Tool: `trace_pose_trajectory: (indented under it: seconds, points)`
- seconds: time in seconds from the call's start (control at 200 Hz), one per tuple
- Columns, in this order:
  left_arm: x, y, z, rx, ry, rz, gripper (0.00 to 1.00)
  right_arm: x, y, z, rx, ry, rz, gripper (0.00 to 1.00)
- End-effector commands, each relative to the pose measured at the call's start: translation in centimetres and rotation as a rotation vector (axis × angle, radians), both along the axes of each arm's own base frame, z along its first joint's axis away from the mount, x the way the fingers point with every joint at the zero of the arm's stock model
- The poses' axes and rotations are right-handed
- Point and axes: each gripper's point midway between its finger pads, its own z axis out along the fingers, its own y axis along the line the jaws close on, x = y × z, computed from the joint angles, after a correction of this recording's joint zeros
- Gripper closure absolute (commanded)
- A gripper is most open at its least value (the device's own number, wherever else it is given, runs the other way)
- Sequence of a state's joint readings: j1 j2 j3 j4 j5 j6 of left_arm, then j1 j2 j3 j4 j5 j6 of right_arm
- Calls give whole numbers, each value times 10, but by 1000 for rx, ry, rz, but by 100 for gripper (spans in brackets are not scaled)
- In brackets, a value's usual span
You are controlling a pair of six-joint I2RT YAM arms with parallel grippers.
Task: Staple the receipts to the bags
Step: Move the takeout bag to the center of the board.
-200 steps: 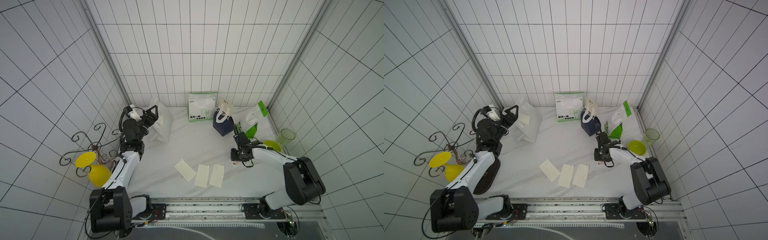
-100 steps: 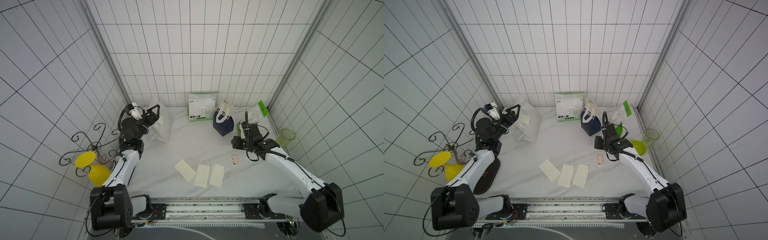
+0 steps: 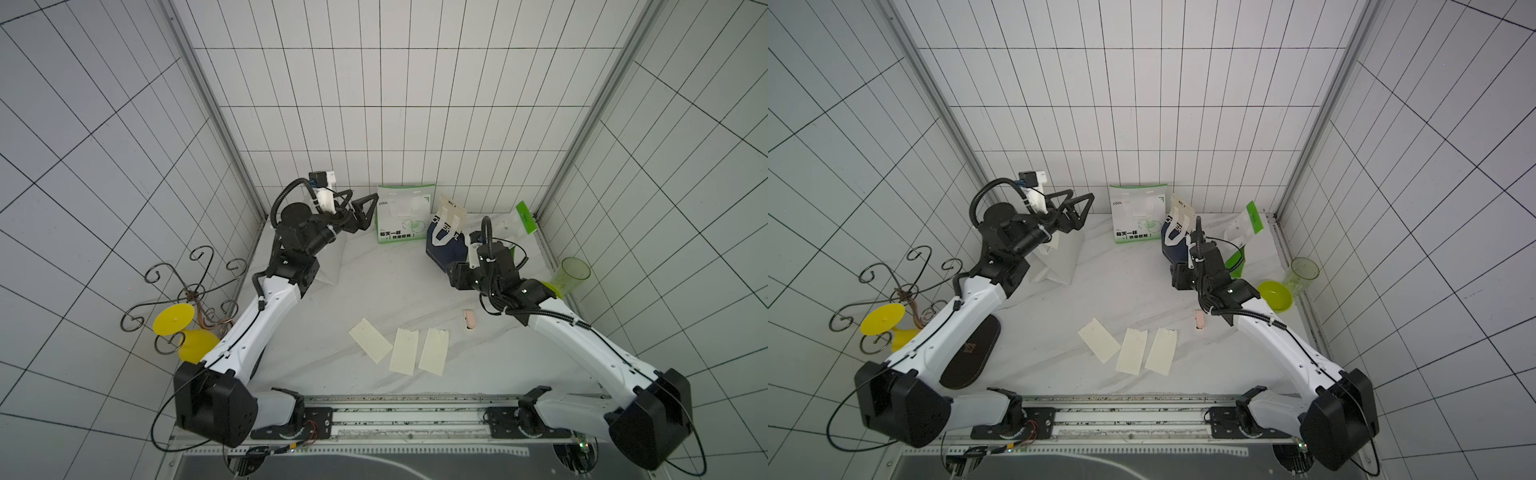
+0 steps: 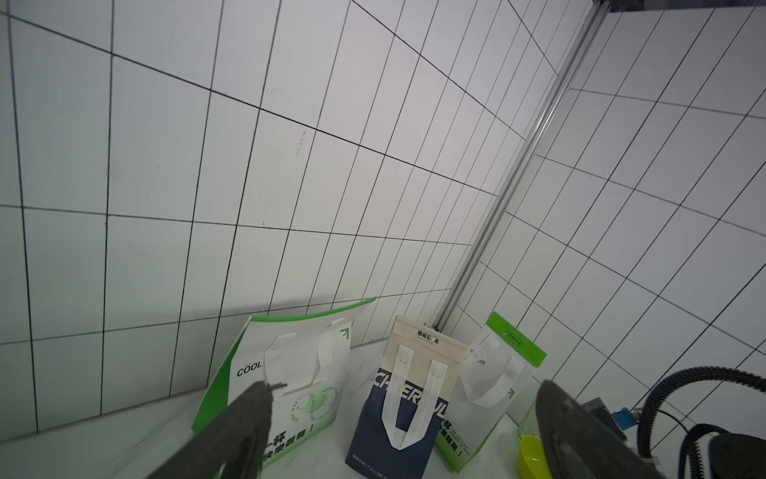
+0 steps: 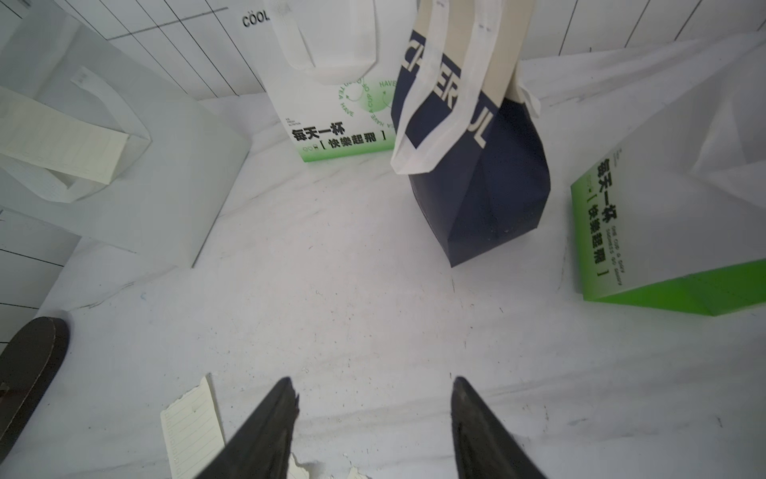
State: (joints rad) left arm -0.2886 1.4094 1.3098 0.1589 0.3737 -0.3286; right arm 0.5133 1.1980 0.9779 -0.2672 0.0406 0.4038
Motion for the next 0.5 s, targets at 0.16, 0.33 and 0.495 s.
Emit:
trace_pose_trajectory:
  seconds: [0.16,0.33,0.495]
  points:
    - [76,-35,-68,413,-94,48,10,-21,9,-34,91,9,47,40]
    - [124,-24,-103,467,-106,166,10,-34,16,-55,139,50,94,40]
    - [148,-9,-117,371,-181,162,10,-41,27,-68,143,68,141,41]
